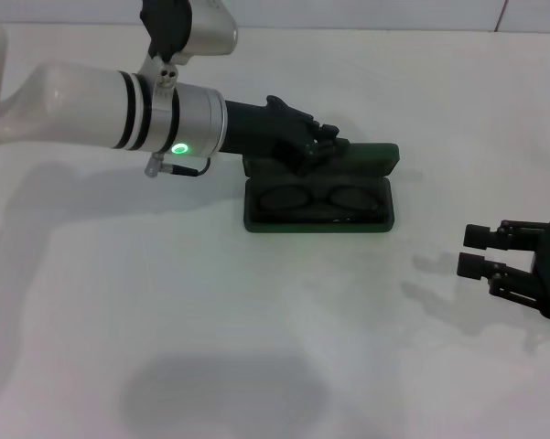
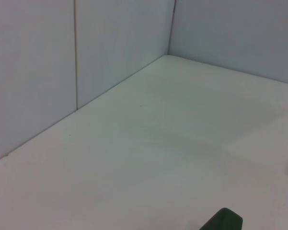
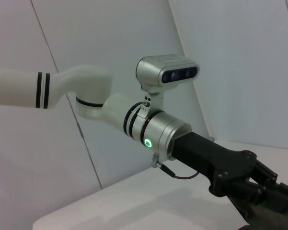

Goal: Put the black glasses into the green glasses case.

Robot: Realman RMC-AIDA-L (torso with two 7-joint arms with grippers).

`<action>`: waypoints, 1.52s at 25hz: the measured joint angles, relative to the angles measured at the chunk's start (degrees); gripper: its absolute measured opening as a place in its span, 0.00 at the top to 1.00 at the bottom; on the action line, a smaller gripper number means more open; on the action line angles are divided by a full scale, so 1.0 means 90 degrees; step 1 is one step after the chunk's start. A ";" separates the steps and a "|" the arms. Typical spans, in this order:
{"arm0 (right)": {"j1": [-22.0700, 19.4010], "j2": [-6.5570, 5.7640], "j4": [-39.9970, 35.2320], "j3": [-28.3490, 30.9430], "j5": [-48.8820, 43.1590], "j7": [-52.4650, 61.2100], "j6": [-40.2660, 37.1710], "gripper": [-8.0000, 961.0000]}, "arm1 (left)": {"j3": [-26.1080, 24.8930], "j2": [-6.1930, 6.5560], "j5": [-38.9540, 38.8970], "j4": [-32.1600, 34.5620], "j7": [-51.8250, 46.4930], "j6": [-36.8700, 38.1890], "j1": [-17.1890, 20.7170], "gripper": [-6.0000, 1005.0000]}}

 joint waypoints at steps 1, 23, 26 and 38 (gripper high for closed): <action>0.0000 0.0000 0.0001 0.0003 0.0000 -0.0001 0.0002 0.59 | -0.0004 -0.0009 0.0000 0.0000 0.0010 -0.0001 0.0014 0.77; -0.0039 -0.0014 -0.0039 0.0008 -0.0011 -0.0017 0.0053 0.58 | 0.0019 -0.0271 -0.0981 0.0184 0.0863 0.1508 0.1026 0.89; -0.0029 -0.0035 -0.0061 -0.0003 -0.0008 -0.0148 -0.0061 0.58 | -0.0027 -0.0167 -0.1784 0.0746 0.1019 0.2464 0.1641 0.90; 0.0620 0.0048 -0.0189 -0.0748 0.1411 -0.0464 -0.1614 0.36 | -0.0400 0.0201 -0.2399 0.1383 0.2432 0.5438 0.3277 0.53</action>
